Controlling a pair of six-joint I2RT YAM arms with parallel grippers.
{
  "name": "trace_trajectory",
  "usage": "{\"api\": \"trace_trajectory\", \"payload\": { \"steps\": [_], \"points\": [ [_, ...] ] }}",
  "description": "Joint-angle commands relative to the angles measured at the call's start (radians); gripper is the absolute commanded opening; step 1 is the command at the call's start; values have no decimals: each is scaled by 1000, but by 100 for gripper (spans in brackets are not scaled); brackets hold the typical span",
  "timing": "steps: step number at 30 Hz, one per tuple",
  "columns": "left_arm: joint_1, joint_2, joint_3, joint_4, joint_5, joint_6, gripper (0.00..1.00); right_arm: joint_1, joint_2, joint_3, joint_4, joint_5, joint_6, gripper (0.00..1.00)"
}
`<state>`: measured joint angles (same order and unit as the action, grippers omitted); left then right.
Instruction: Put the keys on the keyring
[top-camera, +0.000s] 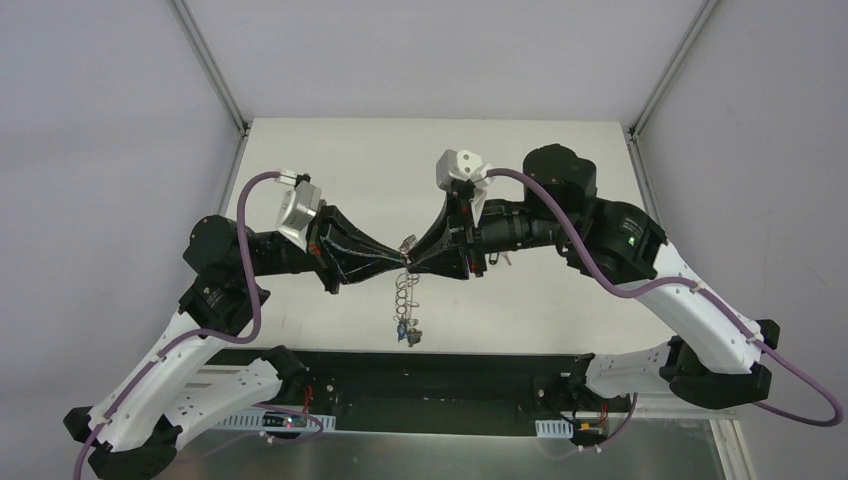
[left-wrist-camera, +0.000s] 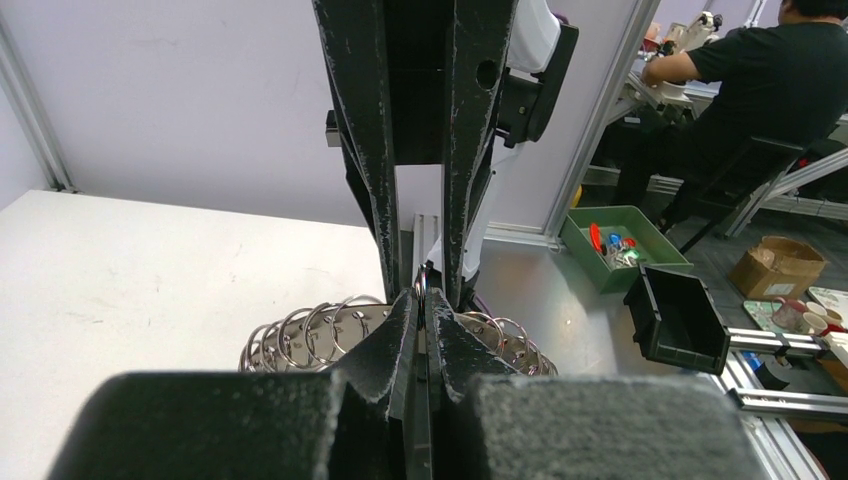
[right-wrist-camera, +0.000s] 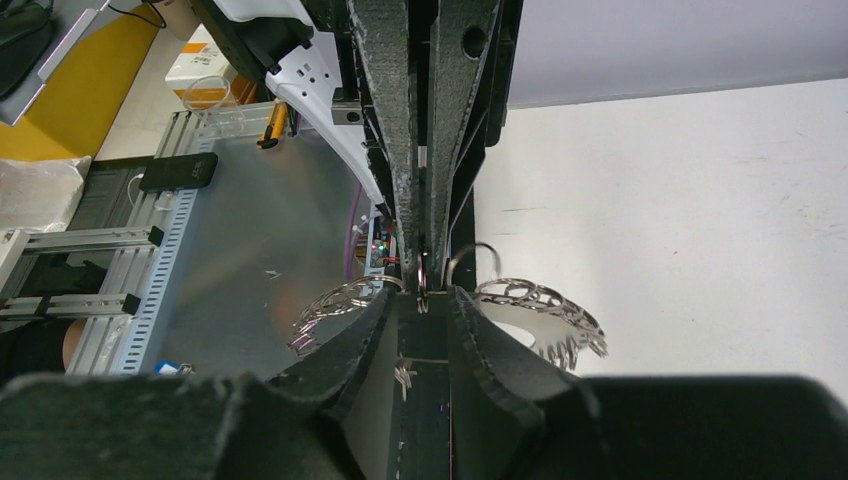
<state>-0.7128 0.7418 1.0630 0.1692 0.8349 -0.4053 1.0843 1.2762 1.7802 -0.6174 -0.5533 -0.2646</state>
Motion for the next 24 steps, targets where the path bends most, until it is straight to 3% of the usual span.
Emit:
{"api": "trace_trajectory", "payload": {
  "steps": [1, 6, 10, 20, 24],
  "points": [
    [0, -11, 2, 82, 2, -9, 0, 11, -6, 39, 31, 6, -22, 24],
    [-1, -8, 4, 82, 6, -15, 0, 17, -5, 42, 35, 12, -22, 17],
    [0, -7, 6, 82, 10, -17, 0, 20, -2, 48, 35, 20, -24, 0],
    [-1, -2, 7, 40, 10, -4, 0, 25, -39, 11, 41, 78, -11, 0],
    [0, -15, 10, 15, 5, 13, 25, 24, -75, -35, 27, 122, 9, 0]
  ]
}}
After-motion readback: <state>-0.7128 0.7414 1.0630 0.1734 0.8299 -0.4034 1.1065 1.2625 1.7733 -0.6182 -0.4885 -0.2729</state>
